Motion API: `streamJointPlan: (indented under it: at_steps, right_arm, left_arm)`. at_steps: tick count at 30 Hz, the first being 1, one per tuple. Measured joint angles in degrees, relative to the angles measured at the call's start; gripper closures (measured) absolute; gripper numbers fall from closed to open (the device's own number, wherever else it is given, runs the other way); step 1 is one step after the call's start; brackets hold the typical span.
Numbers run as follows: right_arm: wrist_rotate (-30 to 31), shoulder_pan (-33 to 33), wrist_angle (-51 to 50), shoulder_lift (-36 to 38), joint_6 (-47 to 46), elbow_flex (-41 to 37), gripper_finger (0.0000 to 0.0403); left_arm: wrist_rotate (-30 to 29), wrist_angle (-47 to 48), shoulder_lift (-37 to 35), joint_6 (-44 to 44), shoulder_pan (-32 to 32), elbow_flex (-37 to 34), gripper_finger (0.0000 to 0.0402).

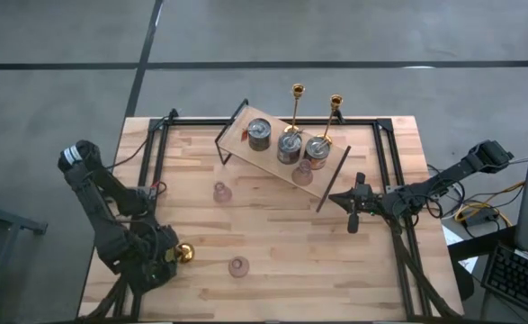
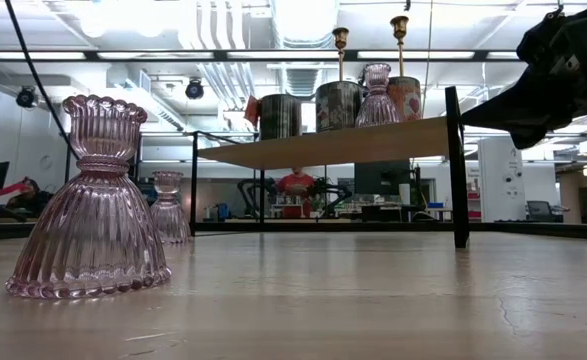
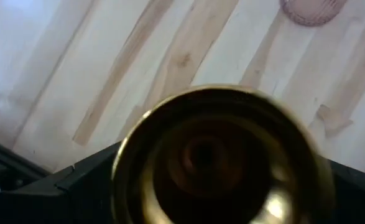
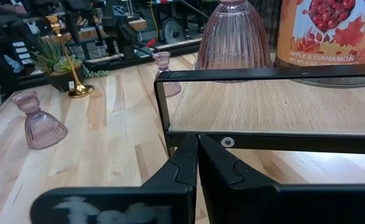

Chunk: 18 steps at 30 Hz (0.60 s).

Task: Pick & Place candle stick holders
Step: Put the gold candle holder on the shelf aligned with the other gold candle holders

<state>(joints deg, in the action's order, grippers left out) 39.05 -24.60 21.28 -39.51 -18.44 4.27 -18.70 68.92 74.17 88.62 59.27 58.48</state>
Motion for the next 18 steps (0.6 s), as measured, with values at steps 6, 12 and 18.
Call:
streamJointPlan:
  at_steps: [6,12,18]
  right_arm:
    - [0.00,-0.02,0.00,0.00,0.02,0.00,0.0394]
    - [0.00,-0.02,0.00,-0.02,0.02,0.00,0.0394]
    - [0.00,0.00,0.00,0.00,0.02,0.00,0.0394]
  left_arm:
    - [-4.49,-1.02,-0.07,-0.62,0.06,-1.64,0.0010]
    - [-8.52,-0.24,-0.13,-1.43,0.04,-1.64,0.0010]
    - [-7.88,-1.04,-0.13,-1.46,0.04,-1.64,0.0026]
